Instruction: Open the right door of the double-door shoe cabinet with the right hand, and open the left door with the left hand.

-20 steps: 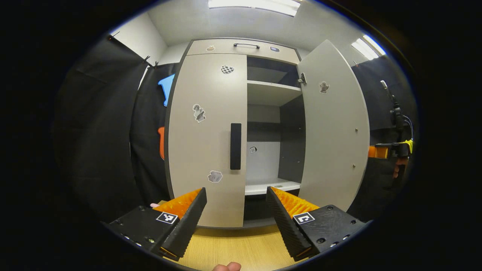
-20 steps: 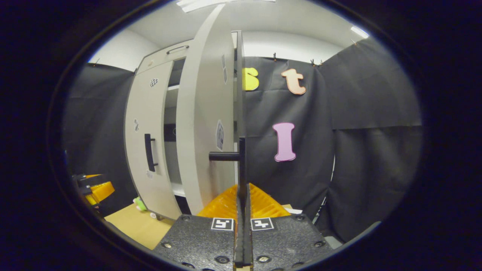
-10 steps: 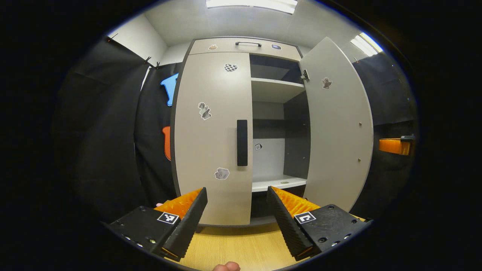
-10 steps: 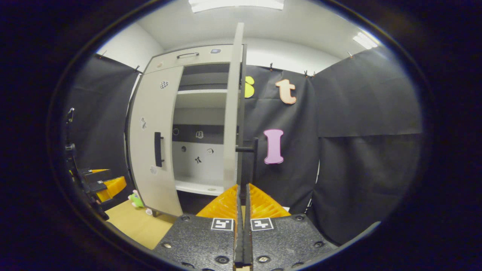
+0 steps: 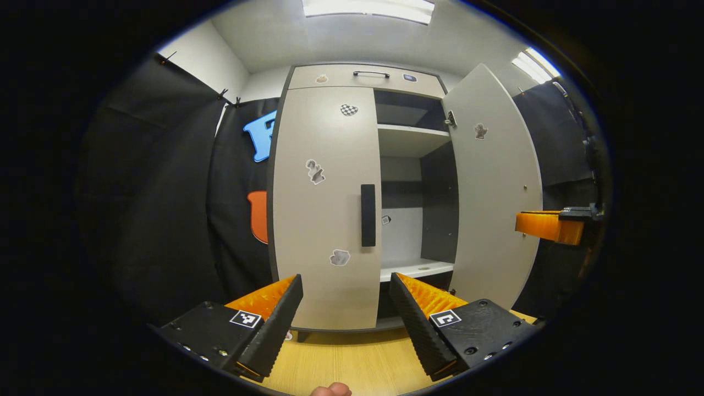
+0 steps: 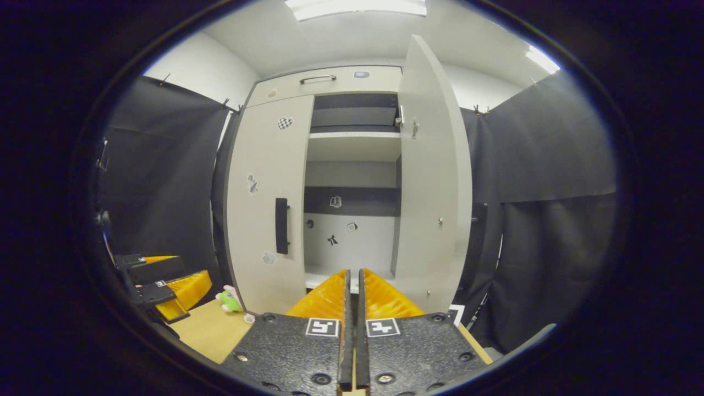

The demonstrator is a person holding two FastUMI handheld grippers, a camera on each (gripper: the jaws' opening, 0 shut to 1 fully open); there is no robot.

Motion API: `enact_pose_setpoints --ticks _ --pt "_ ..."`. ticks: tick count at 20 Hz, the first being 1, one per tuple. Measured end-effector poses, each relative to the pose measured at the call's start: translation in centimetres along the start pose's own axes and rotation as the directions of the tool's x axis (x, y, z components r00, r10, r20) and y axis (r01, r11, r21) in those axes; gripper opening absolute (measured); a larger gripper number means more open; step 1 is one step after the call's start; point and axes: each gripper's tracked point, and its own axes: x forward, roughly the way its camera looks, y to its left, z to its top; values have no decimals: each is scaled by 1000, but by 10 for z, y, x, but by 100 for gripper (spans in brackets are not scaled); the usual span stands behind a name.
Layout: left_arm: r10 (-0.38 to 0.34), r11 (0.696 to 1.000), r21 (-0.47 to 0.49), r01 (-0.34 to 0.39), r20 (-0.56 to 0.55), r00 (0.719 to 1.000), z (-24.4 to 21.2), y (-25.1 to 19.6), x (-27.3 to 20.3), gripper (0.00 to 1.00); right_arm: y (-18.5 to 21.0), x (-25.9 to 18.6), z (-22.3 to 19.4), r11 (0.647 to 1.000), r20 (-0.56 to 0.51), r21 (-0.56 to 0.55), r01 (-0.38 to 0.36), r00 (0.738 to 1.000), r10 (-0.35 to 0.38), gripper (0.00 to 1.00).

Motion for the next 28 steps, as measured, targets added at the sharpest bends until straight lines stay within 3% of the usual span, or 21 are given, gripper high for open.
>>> enact_pose_setpoints --ticks 3,5,11,28 --pt "19 1000 -1 -19 -1 1000 1 8 -2 95 -5 2 2 999 12 0 39 999 -39 65" --pt "22 1000 3 -22 1 1000 1 9 -5 95 -4 3 0 999 4 22 42 999 -42 84" --pt "20 1000 7 -20 2 1000 0 8 -4 95 -13 8 -15 997 -36 41 61 998 -60 92" --pt "11 1000 29 -11 9 1000 4 1 -3 95 -18 8 -20 997 -37 51 59 998 -57 92"
